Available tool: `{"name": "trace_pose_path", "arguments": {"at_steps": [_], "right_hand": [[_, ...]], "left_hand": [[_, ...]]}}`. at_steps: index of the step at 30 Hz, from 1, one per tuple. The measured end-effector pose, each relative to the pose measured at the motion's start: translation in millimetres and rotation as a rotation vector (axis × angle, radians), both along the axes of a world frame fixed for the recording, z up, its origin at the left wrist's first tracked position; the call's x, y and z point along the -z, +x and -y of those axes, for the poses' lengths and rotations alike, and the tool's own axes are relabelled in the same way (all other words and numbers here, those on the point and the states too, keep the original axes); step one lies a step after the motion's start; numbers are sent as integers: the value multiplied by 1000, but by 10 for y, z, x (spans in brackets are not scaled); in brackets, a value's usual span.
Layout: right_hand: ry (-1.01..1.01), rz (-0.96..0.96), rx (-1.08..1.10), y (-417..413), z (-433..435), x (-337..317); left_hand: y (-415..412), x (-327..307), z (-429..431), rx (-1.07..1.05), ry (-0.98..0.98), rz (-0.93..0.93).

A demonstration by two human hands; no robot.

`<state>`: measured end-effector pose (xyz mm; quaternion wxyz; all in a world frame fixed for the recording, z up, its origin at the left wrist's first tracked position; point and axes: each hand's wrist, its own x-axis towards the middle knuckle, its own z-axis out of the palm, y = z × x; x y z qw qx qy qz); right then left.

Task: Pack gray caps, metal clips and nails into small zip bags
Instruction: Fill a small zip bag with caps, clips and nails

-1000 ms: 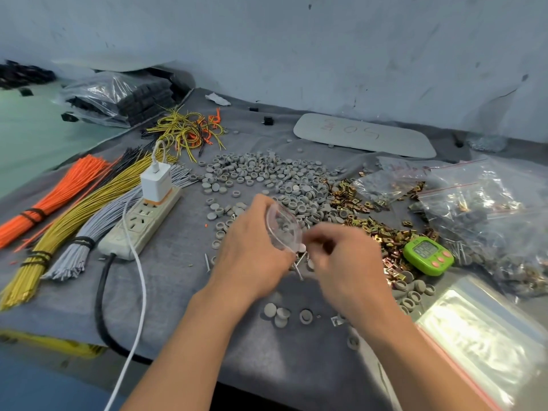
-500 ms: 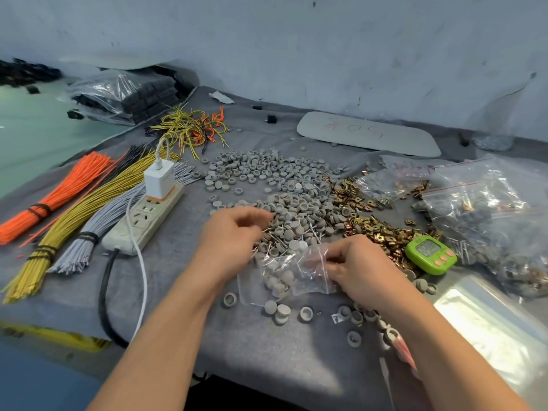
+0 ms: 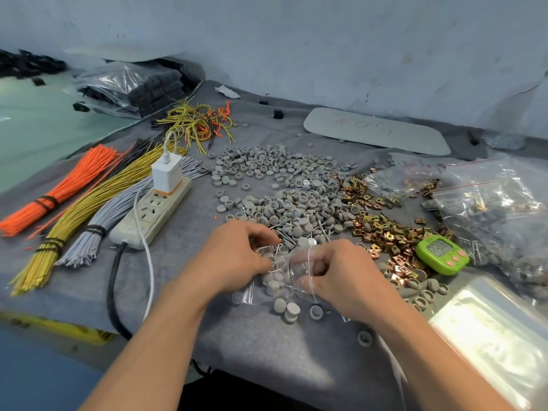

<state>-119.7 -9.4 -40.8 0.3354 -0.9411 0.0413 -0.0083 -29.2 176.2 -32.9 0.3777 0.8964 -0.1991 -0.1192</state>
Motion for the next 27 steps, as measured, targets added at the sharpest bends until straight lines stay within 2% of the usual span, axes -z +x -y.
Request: {"name": "trace_pose_path", "arguments": {"at_steps": [3, 13, 18, 27], "right_hand": [[57, 47, 40, 11, -91, -6], [-98, 25, 107, 67, -267, 26], [10, 70, 93, 39, -308, 28], [-30, 31, 146, 40, -334, -6]], "left_hand": [[-2, 21, 6, 5, 31, 5], [-21, 15, 12, 21, 55, 33], [-26, 15, 38, 16, 85, 57], [-63, 48, 93, -2, 68, 96]]}}
